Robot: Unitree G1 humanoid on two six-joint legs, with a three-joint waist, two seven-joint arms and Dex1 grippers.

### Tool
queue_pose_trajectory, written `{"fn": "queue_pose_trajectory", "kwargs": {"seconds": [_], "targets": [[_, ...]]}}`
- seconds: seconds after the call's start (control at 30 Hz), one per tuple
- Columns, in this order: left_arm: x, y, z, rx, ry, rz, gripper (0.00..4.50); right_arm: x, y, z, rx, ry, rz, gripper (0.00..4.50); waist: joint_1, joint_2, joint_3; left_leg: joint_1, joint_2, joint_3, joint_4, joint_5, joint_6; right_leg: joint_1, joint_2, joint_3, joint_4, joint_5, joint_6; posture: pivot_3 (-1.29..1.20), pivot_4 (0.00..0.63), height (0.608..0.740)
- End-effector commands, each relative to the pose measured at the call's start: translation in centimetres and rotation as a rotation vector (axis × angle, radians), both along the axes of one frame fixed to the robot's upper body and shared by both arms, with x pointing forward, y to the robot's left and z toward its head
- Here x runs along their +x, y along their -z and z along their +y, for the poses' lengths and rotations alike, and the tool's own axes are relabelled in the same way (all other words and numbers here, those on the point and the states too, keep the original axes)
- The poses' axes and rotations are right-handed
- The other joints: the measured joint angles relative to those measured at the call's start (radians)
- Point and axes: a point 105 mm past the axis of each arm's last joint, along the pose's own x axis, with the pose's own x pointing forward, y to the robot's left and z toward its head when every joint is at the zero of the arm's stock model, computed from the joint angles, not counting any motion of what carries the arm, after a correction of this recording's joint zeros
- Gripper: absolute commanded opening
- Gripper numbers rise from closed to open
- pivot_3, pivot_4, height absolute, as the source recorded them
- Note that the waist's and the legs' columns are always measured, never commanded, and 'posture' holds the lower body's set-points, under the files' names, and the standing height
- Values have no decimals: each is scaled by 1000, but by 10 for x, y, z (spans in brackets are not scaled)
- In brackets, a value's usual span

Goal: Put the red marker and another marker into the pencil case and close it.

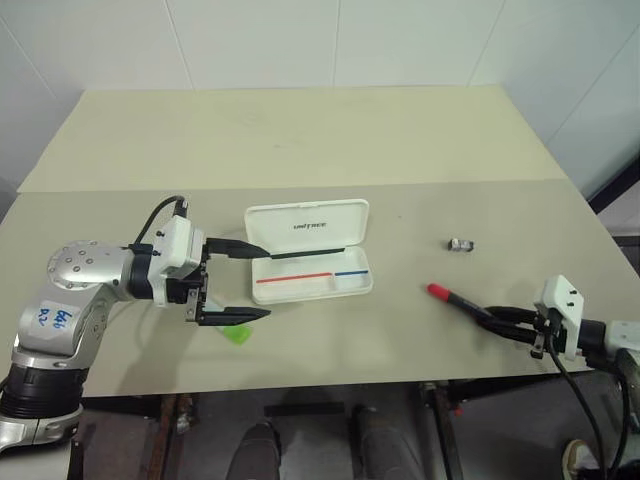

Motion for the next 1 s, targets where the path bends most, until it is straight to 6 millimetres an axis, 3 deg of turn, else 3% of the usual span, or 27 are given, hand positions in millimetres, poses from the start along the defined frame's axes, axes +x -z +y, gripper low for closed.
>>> {"fn": "queue_pose_trajectory", "kwargs": {"seconds": [0.03, 0.17, 0.33, 0.67, 0.83, 1.0], "targets": [[1, -4, 13, 13, -44, -36, 4500, 9, -36, 22, -3, -85, -110, 654, 0, 1, 0, 0, 0, 0, 0, 0, 0, 0, 0, 0, 0, 0, 0, 0, 150, 740], [1, 0, 24, 44, -73, -39, 4500, 14, -64, 57, -3, -225, -169, 654, 1, 1, 0, 0, 0, 0, 0, 0, 0, 0, 0, 0, 1, 0, 0, 0, 150, 740], [3, 1, 37, 47, -135, -47, 4500, 19, -80, 101, -14, -398, -199, 654, 1, 1, 0, 0, 0, 0, -1, 0, 0, -1, 0, 0, 1, 0, 0, 0, 150, 740], [4, 7, 51, 25, -254, -57, 4500, 48, -74, 166, -83, -601, -293, 654, -2, 0, 0, -2, 0, 0, -2, -1, -1, -4, 0, -1, 1, 3, 6, 0, 150, 740], [3, 8, 54, 14, -293, -63, 4500, 68, -61, 182, -163, -659, -333, 654, -3, 1, 0, -2, 1, 0, -3, -1, -1, -5, 0, -2, 3, 4, 7, 0, 150, 740], [4, 8, 54, 2, -307, -67, 4500, 81, -64, 203, -157, -692, -360, 654, -3, 1, 0, -2, 1, -1, -3, -1, -1, -5, 0, -2, 4, 6, 10, 0, 150, 740]]}}
